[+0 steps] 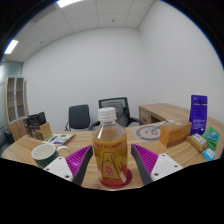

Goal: Pour water

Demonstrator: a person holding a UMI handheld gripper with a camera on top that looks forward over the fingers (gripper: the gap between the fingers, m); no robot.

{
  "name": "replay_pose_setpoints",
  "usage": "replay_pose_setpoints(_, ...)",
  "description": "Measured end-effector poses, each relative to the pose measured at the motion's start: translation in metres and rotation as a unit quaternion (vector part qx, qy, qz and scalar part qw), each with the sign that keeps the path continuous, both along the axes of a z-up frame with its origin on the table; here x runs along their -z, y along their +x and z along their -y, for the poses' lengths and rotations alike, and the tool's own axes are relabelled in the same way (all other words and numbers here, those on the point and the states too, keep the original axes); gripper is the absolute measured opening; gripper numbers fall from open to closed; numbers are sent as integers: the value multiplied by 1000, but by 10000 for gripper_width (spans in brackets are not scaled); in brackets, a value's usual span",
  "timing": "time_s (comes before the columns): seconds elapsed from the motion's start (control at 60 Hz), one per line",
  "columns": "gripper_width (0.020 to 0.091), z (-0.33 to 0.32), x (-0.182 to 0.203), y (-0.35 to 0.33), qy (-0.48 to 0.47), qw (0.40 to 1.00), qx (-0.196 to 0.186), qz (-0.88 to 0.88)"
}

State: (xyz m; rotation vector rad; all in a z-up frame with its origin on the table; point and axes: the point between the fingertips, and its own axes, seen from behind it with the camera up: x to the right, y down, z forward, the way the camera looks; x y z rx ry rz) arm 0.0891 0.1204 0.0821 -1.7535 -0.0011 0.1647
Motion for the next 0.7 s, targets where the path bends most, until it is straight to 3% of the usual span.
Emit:
replay_pose_setpoints(0.167,840,62,-7,13,-11,1000,-3,6)
replay_pose_setpoints(0.367,838,173,-29,2,4,999,-36,30)
replay_pose_setpoints(0.55,838,260,-34,-2,12,999,-25,42)
replay_pose_setpoints(0.7,834,307,-47,-24,21,998,-65,-1)
